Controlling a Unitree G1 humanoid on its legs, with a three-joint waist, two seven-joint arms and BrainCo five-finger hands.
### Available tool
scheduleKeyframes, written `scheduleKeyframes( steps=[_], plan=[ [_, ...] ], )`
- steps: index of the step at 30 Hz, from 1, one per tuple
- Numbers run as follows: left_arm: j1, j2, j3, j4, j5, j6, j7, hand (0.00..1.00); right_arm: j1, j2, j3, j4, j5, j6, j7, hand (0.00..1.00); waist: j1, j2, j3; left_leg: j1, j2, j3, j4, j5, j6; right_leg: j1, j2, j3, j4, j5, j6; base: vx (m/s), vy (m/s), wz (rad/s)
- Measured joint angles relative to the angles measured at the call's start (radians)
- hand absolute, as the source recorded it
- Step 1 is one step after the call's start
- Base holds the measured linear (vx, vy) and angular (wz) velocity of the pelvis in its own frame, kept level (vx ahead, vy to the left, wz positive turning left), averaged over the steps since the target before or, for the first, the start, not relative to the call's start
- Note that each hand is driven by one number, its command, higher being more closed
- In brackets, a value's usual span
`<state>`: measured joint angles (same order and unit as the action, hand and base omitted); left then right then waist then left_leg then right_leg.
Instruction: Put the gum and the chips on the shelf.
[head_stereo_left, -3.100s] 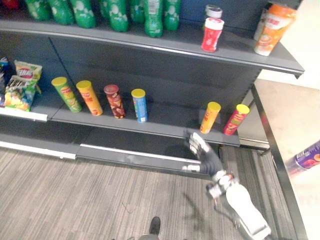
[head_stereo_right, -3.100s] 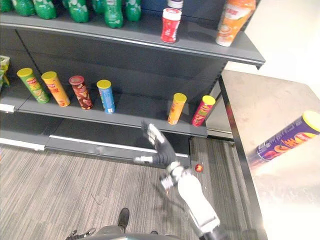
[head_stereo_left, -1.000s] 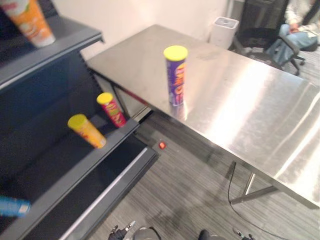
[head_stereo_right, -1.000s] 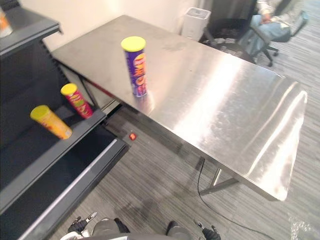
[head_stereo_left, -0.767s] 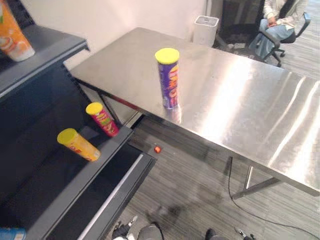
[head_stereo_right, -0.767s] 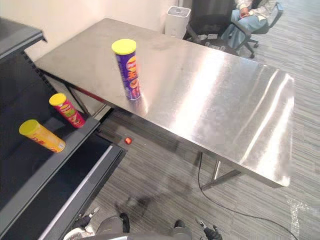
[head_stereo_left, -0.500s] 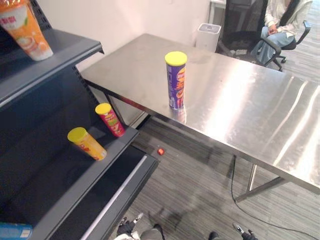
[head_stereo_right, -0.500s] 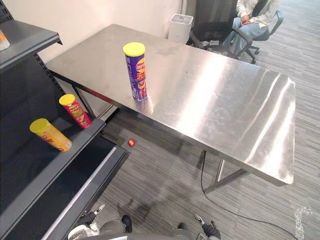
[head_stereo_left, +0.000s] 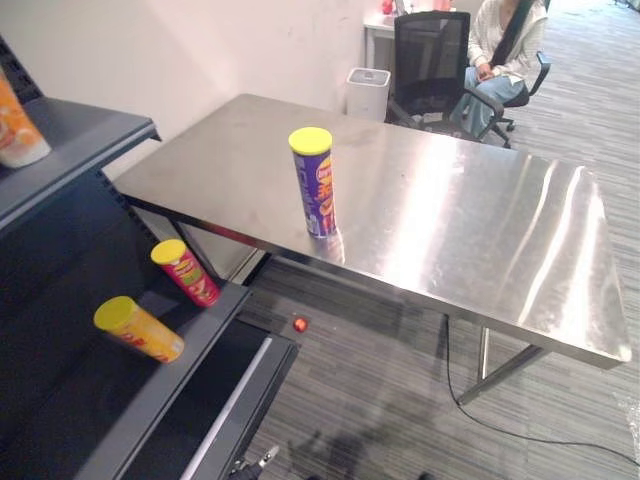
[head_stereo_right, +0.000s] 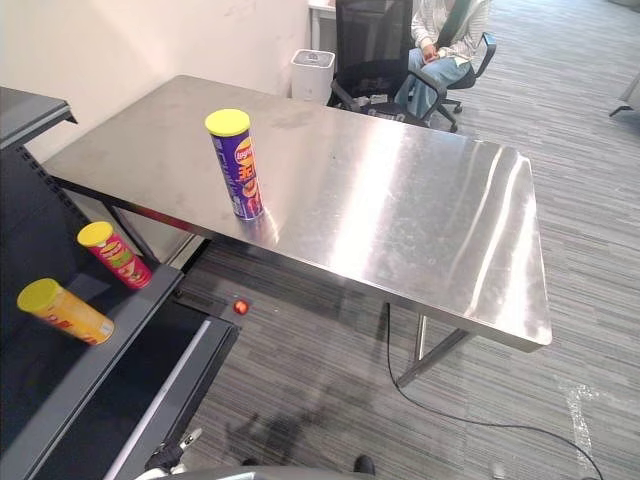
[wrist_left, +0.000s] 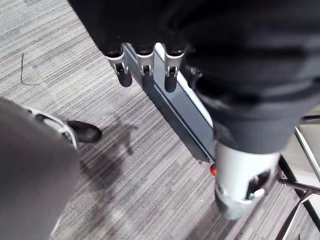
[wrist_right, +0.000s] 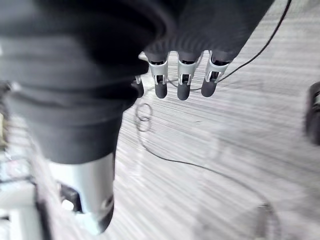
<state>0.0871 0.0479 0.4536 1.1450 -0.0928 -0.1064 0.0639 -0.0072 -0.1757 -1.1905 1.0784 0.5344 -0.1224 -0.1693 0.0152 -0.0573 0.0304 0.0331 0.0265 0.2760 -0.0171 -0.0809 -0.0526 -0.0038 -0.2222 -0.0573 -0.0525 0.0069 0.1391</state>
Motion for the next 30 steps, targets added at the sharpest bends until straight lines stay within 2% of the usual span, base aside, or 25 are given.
scheduleKeyframes(
  steps=[2,5,6,8,10,13,15,17,18,22,24,28,30],
  plan=[
    [0.009,-0.003,0.007,0.003,0.000,0.000,0.002,0.00,-0.032,-0.041,0.010,-0.133,0.027,-0.016,-0.039,0.00,-0.015,0.007,-0.003,0.016,0.000,-0.011,-0.003,-0.009,0.002,0.011,0.001,0.002,0.000,0.002,-0.004,0.10,-0.008,-0.21],
    [0.014,-0.010,-0.002,0.001,0.000,0.000,0.003,0.00,-0.053,-0.095,0.062,-0.347,0.014,-0.048,-0.109,0.00,-0.016,0.013,-0.005,0.028,0.003,-0.009,-0.003,-0.018,-0.002,0.013,0.004,0.006,0.002,0.011,-0.014,0.04,-0.003,-0.13],
    [0.017,-0.009,-0.017,-0.003,-0.001,0.000,0.006,0.00,-0.070,-0.111,0.079,-0.439,0.012,-0.073,-0.137,0.00,-0.017,0.015,-0.006,0.030,0.003,-0.010,-0.003,-0.018,-0.003,0.012,0.004,0.005,0.005,0.013,-0.013,0.01,-0.013,-0.07],
    [0.019,-0.007,-0.038,-0.008,0.000,0.000,0.009,0.00,-0.091,-0.119,0.133,-0.587,-0.031,-0.095,-0.186,0.00,-0.017,0.013,-0.004,0.032,0.004,-0.011,-0.004,-0.020,-0.002,0.011,0.005,0.007,0.008,0.013,-0.013,-0.02,-0.023,-0.06],
    [0.020,-0.009,-0.061,-0.018,0.001,0.000,0.010,0.00,-0.100,-0.118,0.233,-0.808,-0.147,-0.102,-0.235,0.00,-0.017,0.017,-0.003,0.041,0.009,-0.013,-0.017,-0.020,-0.002,0.007,0.011,0.009,0.012,0.013,-0.012,-0.04,-0.041,-0.06],
    [0.023,-0.009,-0.087,-0.042,0.027,-0.001,0.010,0.00,-0.158,-0.118,0.303,-0.924,-0.278,-0.117,-0.274,0.00,-0.013,0.014,-0.002,0.038,0.014,-0.026,-0.020,-0.020,-0.002,0.006,0.013,0.007,0.012,0.013,-0.011,-0.07,-0.059,0.02],
    [0.024,-0.007,-0.108,-0.041,0.030,-0.001,0.010,0.00,-0.173,-0.118,0.390,-0.975,-0.301,-0.121,-0.279,0.00,-0.014,0.013,-0.002,0.036,0.012,-0.036,-0.031,-0.013,-0.002,0.003,0.013,0.003,0.011,0.012,-0.010,-0.06,-0.046,0.07],
    [0.024,-0.005,-0.124,-0.040,0.031,0.000,0.009,0.00,-0.163,-0.118,0.488,-1.055,-0.304,-0.125,-0.240,0.00,-0.017,0.010,-0.004,0.020,0.011,-0.043,-0.033,-0.007,-0.001,-0.012,0.013,0.000,0.012,0.012,-0.010,-0.06,-0.047,0.09],
    [0.023,-0.002,-0.137,-0.043,0.035,-0.002,0.007,0.00,-0.161,-0.120,0.536,-1.094,-0.348,-0.128,-0.201,0.00,-0.016,0.014,-0.004,0.012,0.004,-0.049,-0.032,-0.002,0.000,-0.015,0.012,-0.006,0.010,0.012,-0.010,-0.04,-0.039,0.14],
    [0.023,0.017,-0.188,-0.056,0.040,-0.006,-0.013,0.00,-0.157,-0.146,0.685,-1.111,-0.422,-0.128,-0.068,0.00,-0.014,0.013,-0.004,-0.026,0.006,-0.099,-0.012,0.003,0.000,-0.024,0.014,-0.042,0.009,0.012,-0.010,-0.01,-0.047,0.27],
    [0.024,0.028,-0.216,-0.066,0.048,-0.013,-0.027,0.00,-0.153,-0.183,0.823,-1.102,-0.424,-0.126,0.030,0.00,-0.010,0.009,-0.001,-0.039,0.009,-0.120,0.000,0.004,0.000,-0.021,0.016,-0.055,0.012,0.012,-0.010,0.00,-0.041,0.20],
    [0.023,0.044,-0.244,-0.079,0.068,-0.018,-0.043,0.00,-0.159,-0.204,0.958,-1.053,-0.443,-0.125,0.133,0.00,-0.003,0.001,0.004,-0.049,0.010,-0.154,0.013,0.003,0.000,-0.011,0.015,-0.079,0.022,0.012,-0.010,-0.01,-0.024,0.22],
    [0.020,0.053,-0.252,-0.082,0.068,-0.021,-0.047,0.00,-0.168,-0.205,1.007,-1.017,-0.457,-0.121,0.142,0.00,0.015,-0.002,0.012,-0.051,0.009,-0.156,0.017,0.003,-0.001,-0.011,0.014,-0.080,0.022,0.012,-0.010,-0.03,-0.017,0.05]
  ],
)
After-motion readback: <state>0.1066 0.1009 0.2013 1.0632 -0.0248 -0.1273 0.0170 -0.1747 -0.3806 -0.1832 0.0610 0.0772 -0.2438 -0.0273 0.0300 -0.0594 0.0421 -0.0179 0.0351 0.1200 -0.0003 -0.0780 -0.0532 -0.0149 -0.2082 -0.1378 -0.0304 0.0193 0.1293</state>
